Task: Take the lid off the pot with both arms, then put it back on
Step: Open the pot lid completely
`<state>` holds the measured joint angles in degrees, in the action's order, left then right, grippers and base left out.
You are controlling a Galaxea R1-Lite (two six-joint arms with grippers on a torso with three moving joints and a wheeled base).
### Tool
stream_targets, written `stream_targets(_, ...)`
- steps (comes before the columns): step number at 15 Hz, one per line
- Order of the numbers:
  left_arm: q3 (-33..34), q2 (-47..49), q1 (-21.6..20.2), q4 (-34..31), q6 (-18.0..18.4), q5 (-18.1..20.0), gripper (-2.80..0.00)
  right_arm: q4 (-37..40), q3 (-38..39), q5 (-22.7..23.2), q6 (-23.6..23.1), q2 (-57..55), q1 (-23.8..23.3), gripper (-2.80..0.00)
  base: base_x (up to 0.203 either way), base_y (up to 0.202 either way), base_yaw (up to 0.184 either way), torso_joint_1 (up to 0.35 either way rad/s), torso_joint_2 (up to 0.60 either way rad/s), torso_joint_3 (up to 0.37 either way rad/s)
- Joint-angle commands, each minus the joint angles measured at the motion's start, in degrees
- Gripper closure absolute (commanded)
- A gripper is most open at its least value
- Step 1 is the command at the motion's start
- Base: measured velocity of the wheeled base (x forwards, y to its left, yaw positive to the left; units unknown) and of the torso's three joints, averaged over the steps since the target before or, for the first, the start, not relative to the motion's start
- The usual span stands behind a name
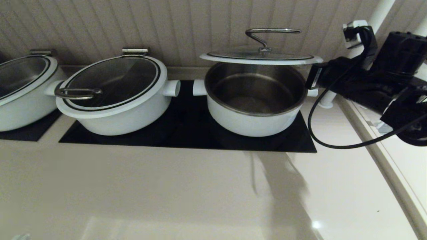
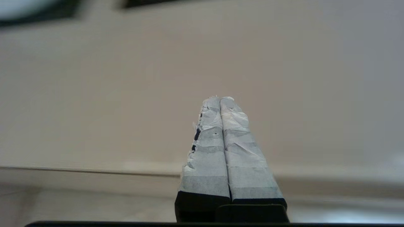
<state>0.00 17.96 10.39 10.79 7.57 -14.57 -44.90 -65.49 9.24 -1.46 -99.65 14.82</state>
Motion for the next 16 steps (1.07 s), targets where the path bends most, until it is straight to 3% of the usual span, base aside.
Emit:
stream_targets(1,0.0,-1.9,0.0,-0.9,-2.2,3.1,0.0,-0.3,0.0,0.1,0.0,0.3,0.0,0.0,0.0,0.0,0.0,0.0,0.0,0.0)
stream_targets(5,0.0,-1.9,0.0,-3.7,-13.6,11.6,0.0,-0.3,0.0,0.1,0.0,0.4,0.0,0.0,0.0,0.0,0.0,0.0,0.0,0.0)
stream_targets(8,-0.7,-1.9,0.1,-9.6,-10.6,14.6,0.0,-0.3,0.0,0.1,0.0,0.6,0.0,0.0,0.0,0.0,0.0,0.0,0.0,0.0)
stream_targets(16,0.0,-1.9,0.2,-7.5,-10.8,14.3,0.0,-0.2,-0.5,0.1,0.0,1.1,0.1,0.0,0.0,0.0,0.0,0.0,0.0,0.0)
